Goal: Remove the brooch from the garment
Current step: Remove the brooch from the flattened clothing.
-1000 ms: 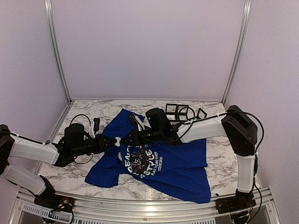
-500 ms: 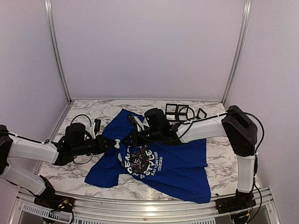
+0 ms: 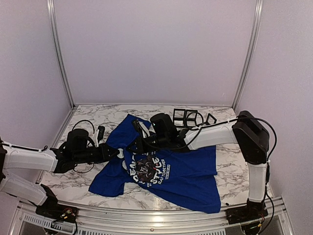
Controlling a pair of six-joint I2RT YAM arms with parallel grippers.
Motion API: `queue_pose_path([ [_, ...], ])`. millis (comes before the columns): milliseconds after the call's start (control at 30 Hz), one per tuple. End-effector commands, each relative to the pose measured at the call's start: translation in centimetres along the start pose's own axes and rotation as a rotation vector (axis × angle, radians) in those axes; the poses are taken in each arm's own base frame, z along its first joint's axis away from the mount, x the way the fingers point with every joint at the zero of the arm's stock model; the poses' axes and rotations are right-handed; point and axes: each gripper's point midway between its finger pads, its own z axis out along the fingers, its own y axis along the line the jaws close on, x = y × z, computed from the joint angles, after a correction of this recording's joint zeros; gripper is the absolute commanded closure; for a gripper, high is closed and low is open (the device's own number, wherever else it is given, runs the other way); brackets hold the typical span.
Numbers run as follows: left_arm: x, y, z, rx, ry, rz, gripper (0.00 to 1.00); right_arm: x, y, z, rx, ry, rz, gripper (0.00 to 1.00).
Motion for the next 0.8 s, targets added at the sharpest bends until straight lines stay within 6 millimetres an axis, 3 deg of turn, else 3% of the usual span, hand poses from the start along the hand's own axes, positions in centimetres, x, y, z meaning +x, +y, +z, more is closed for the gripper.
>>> queue_pose_path([
  [0,-0.6,0.4,-0.7,-0.05,-0.014,0.026,1.0,-1.1,1.3,0.2,-0.022,-0.019,-0.037,1.0],
  [600,-0.7,1.4,-2.1,-0.146,0.0,0.106,1.0,-1.0,1.7,0.6,-0.03,-0.013,-0.051,1.0],
  [767,-2.1,0.1,-2.8,-0.121,-0.04,0.104,1.0,-0.7,1.7,0.8,-0.028,-0.004,-0.056,1.0],
])
